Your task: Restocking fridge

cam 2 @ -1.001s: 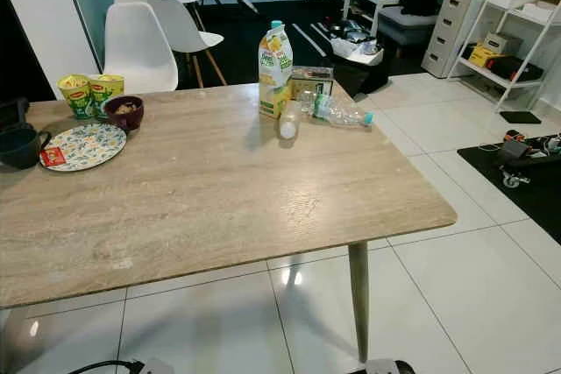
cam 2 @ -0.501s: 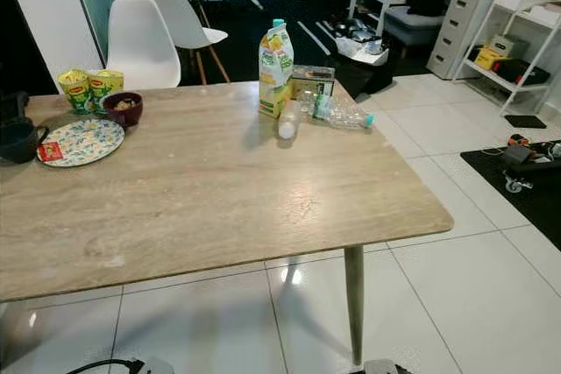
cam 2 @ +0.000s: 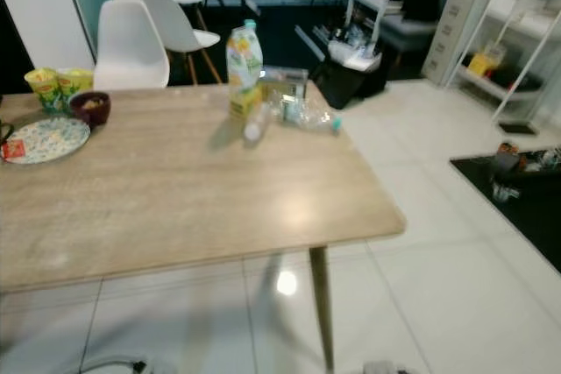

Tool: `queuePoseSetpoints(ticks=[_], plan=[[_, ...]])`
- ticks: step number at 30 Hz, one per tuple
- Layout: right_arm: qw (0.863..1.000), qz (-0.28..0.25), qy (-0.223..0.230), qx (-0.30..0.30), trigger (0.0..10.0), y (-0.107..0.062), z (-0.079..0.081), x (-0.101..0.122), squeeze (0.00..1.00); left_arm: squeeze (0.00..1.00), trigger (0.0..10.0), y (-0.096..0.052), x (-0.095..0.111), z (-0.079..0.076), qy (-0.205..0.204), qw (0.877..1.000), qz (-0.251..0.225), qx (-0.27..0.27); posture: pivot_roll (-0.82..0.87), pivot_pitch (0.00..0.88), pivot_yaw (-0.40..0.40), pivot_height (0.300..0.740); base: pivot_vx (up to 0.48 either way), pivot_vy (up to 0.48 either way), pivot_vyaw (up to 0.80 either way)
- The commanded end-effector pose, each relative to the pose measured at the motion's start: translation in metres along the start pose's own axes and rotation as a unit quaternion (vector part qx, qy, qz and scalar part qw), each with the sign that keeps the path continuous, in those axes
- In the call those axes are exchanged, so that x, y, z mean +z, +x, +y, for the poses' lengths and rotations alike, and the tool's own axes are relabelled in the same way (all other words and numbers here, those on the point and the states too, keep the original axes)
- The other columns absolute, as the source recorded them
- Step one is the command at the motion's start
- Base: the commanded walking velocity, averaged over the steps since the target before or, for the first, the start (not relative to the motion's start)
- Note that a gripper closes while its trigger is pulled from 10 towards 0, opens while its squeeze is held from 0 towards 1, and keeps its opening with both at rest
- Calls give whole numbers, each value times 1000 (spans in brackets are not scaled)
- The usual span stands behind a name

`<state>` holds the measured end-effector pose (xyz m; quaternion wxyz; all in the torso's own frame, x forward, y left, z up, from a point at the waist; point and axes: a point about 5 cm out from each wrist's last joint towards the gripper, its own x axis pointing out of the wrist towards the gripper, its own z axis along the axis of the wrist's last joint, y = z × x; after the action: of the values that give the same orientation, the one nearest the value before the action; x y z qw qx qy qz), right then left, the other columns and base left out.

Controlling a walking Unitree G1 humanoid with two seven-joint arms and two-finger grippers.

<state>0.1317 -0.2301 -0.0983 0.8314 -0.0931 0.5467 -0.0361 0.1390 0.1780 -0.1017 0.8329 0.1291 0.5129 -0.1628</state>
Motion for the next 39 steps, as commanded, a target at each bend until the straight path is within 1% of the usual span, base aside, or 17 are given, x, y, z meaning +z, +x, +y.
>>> queuePoseSetpoints(ticks=[1, 6, 8, 32, 39], plan=[[1000, -4, 0, 9, 10000, 1, 5, 3, 0, 0, 10000, -2, -15, -6, -4, 1000, 28, -9, 57, 0, -37, 740, 0, -458, 0], [999, -12, -3, 32, 10000, 0, 8, 5, 0, 0, 10000, -2, -15, -6, -3, 1000, 28, -10, 56, 0, -38, 740, 0, -458, 0], [999, -12, -3, 36, 10000, 0, 8, 5, 0, 0, 10000, -2, -15, -6, -3, 1000, 29, -10, 55, 0, -39, 740, 0, -458, 438], [999, -11, -10, 47, 10000, 0, 7, 4, 0, 0, 10000, -1, -14, -6, 1, 1000, 28, -10, 49, 0, -39, 740, 0, -458, 756], [999, -11, -8, 53, 10000, 0, 10, 3, 0, 0, 10000, -2, -14, -6, 0, 1000, 27, -10, 47, 0, -37, 740, 0, -458, 744]])
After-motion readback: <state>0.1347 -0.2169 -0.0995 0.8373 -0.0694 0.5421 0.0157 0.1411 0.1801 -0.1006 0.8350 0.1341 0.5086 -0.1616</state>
